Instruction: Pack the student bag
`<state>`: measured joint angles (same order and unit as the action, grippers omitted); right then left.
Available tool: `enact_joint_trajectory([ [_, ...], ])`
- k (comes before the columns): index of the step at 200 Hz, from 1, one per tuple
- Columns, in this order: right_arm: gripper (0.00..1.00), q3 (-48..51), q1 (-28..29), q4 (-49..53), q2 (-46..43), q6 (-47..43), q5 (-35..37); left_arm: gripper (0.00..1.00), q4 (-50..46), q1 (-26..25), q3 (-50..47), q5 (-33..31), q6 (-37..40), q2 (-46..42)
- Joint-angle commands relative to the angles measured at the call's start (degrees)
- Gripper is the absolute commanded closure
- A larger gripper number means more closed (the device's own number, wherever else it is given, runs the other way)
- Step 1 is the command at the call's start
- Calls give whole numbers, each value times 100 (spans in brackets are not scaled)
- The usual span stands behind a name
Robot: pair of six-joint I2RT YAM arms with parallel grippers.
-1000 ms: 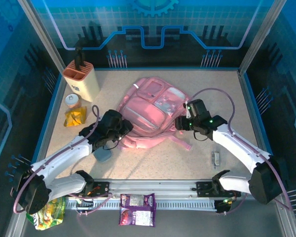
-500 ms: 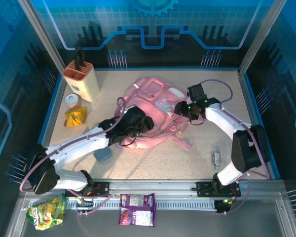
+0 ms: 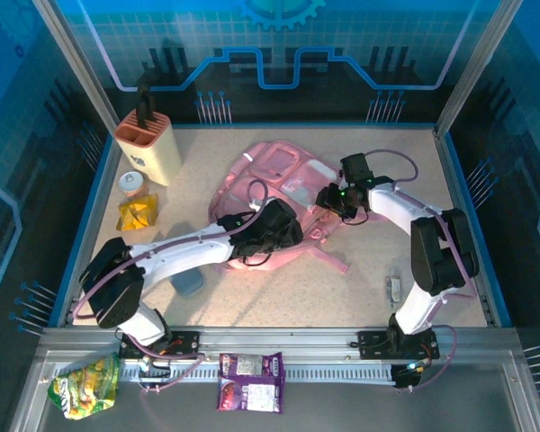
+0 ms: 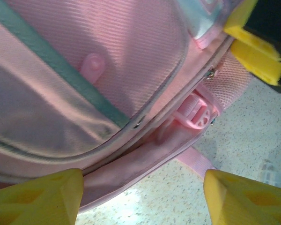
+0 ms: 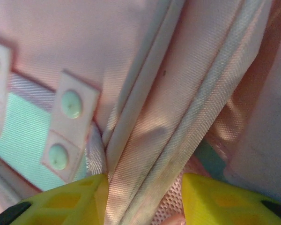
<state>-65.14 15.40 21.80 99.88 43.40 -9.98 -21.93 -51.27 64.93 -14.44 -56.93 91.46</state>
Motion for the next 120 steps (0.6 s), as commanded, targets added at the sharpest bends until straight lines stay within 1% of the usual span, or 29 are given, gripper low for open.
enact_joint_trajectory([
  [1, 54, -48, -48, -491, 249, 239, -341, 31, 217, -126, 288, 153, 55, 175],
  [24, 57, 46, -6, -771, 193, 435, -254, 33, 304, -190, 286, 398, -41, 408],
  [39, 65, 130, -3, -984, 94, 562, -241, 35, 312, -250, 187, 518, -146, 469],
  [57, 74, 156, -2, -1107, -19, 632, -155, 37, 371, -344, -25, 485, -260, 452],
  [71, 85, 161, -2, -1143, -126, 639, -102, 41, 397, -344, -186, 515, -366, 448],
  [87, 91, 144, -2, -1152, -235, 639, -109, 45, 465, -341, -417, 491, -440, 452],
  [102, 100, 118, -2, -1160, -342, 625, -164, 48, 479, -286, -543, 418, -461, 469],
  [120, 100, 82, 2, -1127, -517, 601, -207, 51, 470, -157, -601, 383, -355, 542],
])
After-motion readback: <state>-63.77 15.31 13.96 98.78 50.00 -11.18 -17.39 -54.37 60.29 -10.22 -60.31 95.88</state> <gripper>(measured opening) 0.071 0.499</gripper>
